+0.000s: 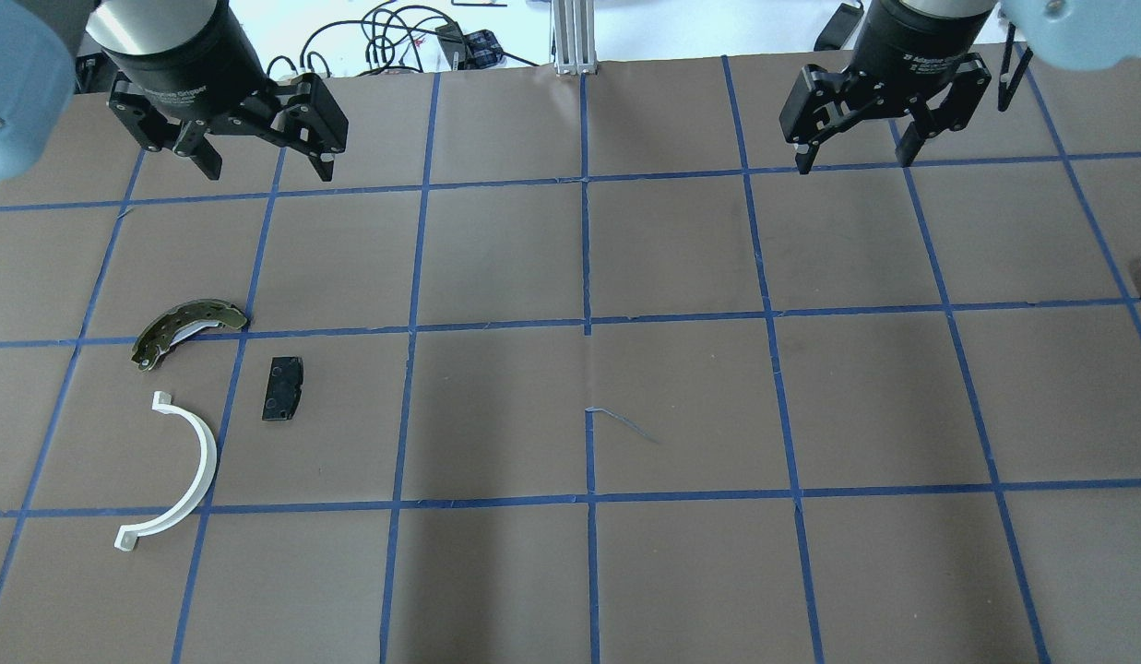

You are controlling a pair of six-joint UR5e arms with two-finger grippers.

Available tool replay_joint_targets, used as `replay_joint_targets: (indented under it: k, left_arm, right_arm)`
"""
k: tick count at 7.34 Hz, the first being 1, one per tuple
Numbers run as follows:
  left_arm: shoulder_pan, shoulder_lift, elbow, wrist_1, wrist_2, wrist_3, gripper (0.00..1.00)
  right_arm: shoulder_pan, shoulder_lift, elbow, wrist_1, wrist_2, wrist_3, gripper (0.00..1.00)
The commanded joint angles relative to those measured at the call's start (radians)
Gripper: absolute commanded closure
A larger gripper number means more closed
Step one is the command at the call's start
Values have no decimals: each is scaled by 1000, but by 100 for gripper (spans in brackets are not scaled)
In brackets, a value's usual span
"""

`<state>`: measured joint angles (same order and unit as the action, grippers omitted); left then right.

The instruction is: Place bearing gear from tray to pile

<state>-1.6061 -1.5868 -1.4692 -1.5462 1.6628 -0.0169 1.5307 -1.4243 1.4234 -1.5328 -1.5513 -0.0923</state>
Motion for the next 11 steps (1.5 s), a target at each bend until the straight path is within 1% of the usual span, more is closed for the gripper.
replay_joint_targets:
  k: [1,11]
  left_arm:
    - [0,1,0,0,2,0,0]
    - [0,4,-3,-2,3,0,0]
  right_arm:
    - [-23,1,0,5,0,-20,0]
    - [-30,2,3,3,-3,-55,0]
